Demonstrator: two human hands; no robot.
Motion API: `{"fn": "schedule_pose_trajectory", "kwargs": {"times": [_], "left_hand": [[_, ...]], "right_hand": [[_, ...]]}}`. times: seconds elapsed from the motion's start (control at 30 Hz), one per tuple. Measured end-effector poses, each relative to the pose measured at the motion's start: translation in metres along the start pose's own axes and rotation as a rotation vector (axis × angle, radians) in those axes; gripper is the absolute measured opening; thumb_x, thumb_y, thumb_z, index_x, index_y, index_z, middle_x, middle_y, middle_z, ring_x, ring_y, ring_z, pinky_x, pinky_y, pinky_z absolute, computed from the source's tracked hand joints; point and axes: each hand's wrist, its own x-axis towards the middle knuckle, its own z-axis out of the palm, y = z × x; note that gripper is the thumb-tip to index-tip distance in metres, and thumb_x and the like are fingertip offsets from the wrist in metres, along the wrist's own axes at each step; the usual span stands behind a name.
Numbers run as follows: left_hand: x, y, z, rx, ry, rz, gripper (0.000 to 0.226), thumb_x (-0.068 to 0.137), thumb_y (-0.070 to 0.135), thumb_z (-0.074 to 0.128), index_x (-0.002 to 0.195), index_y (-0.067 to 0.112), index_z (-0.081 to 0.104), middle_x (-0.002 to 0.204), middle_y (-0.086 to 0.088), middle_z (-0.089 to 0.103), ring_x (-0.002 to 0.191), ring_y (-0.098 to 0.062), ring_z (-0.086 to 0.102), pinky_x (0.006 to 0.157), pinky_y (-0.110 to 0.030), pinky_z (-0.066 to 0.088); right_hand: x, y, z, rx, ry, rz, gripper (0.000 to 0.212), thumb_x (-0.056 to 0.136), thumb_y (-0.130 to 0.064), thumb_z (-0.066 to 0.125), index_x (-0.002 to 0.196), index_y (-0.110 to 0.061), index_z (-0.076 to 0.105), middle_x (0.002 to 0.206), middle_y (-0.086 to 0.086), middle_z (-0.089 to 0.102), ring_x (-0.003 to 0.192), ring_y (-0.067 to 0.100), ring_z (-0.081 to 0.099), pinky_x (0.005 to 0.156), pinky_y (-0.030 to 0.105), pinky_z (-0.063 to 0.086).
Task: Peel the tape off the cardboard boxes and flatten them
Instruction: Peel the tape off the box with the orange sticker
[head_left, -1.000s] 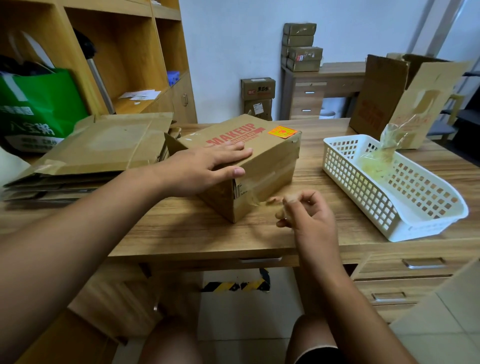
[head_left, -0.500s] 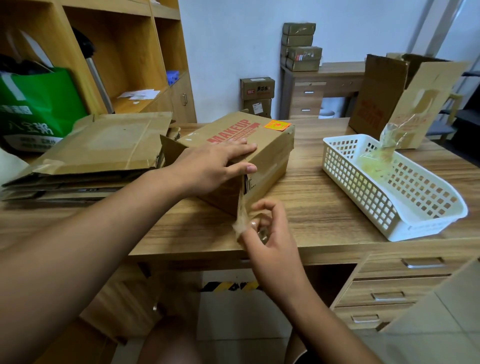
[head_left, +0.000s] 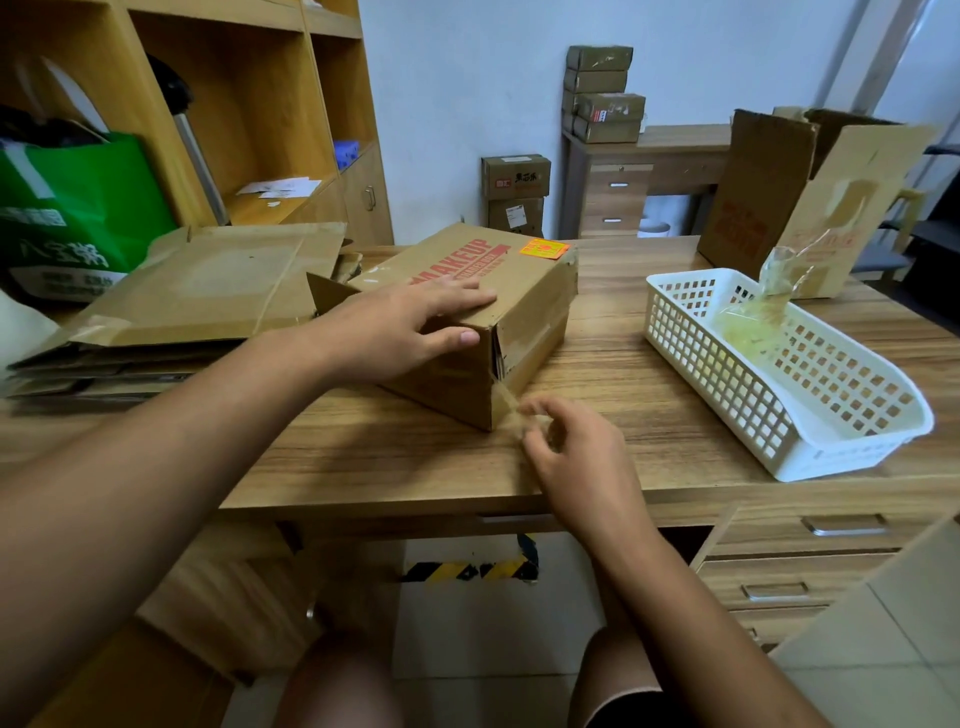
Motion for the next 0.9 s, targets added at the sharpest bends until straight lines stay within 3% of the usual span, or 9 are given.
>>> {"fn": "schedule_pose_trajectory", "kwargs": {"times": [0.4,0.57,0.73,0.9], "left_hand": [[0.004,0.004,0.008,0.123,0.111,-0.021,0.051,0.095,0.062,0.044,0.145,0.061,0.032,0.156,0.029,0.029,0.146,-0.005,0.031,0.112,-0.043,0.036],[0.004,0.011,0.010,0.149,0.136,-0.030,0.050,0.096,0.063,0.044,0.145,0.060,0.033,0.155,0.030,0.030,0.145,-0.003,0.030,0.107,-0.037,0.035],[0.004,0.013,0.012,0.158,0.144,-0.042,0.051,0.094,0.066,0.043,0.144,0.061,0.033,0.154,0.031,0.030,0.145,-0.001,0.029,0.108,-0.038,0.036],[0.005,0.011,0.014,0.164,0.163,-0.055,0.052,0.093,0.070,0.040,0.143,0.064,0.031,0.154,0.032,0.031,0.144,-0.004,0.033,0.108,-0.042,0.039]], "right_hand": [[-0.014,-0.006,0.013,0.045,0.071,-0.133,0.018,0.098,-0.032,0.058,0.111,-0.030,0.070,0.096,-0.016,0.059,0.089,0.002,0.055,0.076,0.025,0.050],[-0.019,-0.014,0.024,-0.001,0.117,-0.185,0.012,0.098,-0.028,0.058,0.104,-0.024,0.068,0.092,-0.011,0.058,0.086,0.007,0.055,0.074,0.036,0.053],[-0.024,-0.023,0.030,-0.038,0.175,-0.222,0.009,0.098,-0.024,0.059,0.092,-0.021,0.064,0.084,-0.009,0.053,0.077,0.009,0.052,0.063,0.037,0.051],[-0.031,-0.025,0.035,-0.129,0.143,-0.243,0.007,0.097,-0.024,0.058,0.093,-0.022,0.064,0.084,-0.011,0.050,0.075,0.008,0.049,0.059,0.025,0.041]]}}
